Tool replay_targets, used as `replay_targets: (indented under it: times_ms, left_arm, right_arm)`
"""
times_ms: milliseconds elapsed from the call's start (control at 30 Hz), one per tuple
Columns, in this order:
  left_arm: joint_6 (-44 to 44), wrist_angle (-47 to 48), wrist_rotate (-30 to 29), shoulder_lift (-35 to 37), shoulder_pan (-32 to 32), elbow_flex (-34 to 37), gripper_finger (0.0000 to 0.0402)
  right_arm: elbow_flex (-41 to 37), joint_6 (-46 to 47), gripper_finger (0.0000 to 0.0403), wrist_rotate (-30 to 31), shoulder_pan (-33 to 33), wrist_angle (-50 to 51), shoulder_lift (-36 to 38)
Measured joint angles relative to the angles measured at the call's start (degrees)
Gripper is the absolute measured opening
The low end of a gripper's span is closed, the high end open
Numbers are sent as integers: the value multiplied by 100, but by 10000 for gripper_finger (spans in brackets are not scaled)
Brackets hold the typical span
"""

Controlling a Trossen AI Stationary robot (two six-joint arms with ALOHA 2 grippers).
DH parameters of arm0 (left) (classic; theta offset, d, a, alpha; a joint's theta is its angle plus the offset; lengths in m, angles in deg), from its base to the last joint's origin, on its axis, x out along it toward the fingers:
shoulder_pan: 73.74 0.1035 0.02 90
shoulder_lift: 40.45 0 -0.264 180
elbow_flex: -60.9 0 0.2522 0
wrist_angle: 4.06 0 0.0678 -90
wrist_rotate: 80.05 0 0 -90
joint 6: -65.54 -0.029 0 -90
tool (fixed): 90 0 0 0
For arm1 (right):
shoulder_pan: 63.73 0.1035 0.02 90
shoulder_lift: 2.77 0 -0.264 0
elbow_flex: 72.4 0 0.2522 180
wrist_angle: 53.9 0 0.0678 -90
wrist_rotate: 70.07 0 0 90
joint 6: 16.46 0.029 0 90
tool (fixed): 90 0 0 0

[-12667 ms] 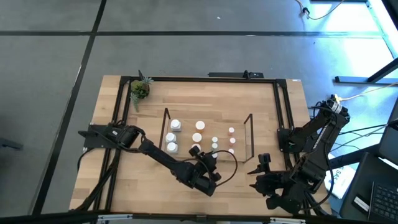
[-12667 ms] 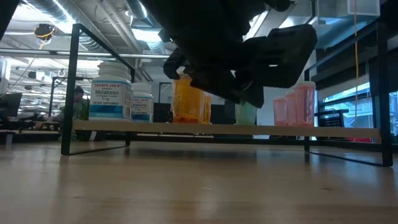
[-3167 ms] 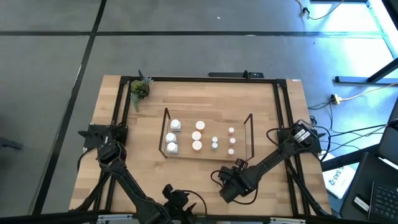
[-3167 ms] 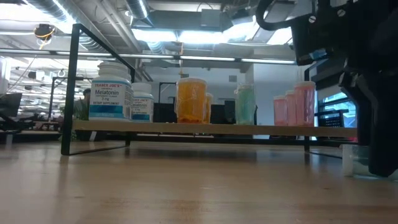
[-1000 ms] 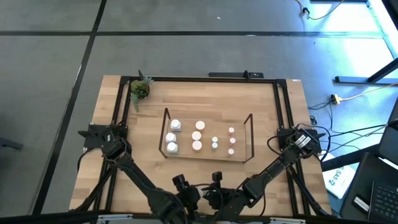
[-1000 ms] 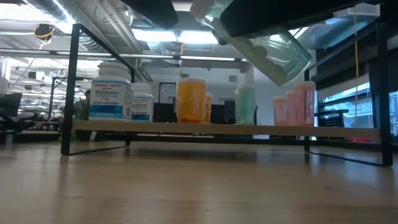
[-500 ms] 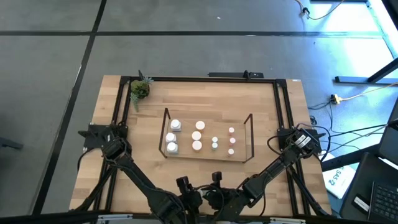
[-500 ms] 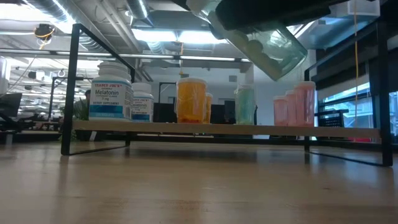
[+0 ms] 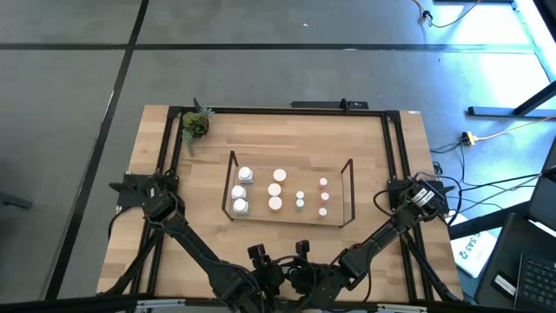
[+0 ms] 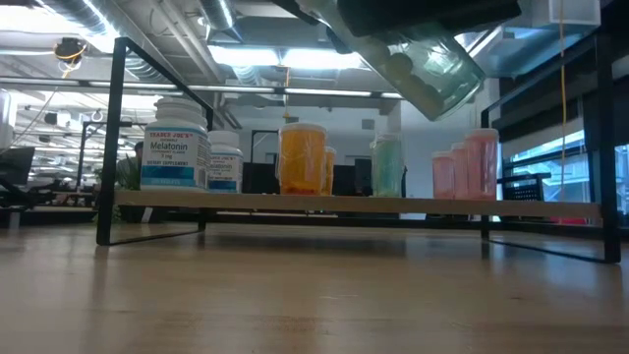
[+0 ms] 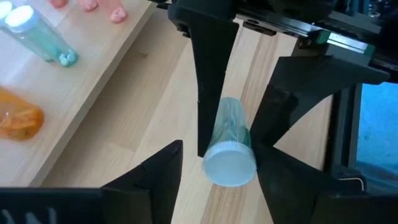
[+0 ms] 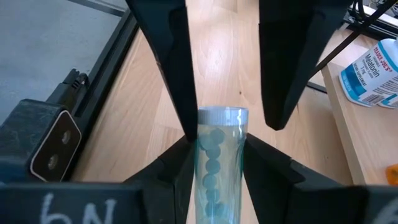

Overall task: Pick and place medicine bottles onto shelf by color
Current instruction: Put the light blue pill bottle on the shelf aligned with the other light blue pill bottle

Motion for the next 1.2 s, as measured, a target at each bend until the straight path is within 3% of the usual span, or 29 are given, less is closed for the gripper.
replay_targets:
  times_ms: [567,1200]
  left_arm:
    - [-142,-20,282,0,13,0,112]
    - [-142,-111,254,0,13,2,101]
  right_arm:
    - [0,-4,129,0,0,6,0]
    - [0,-7,129,-92,-50,-49,0]
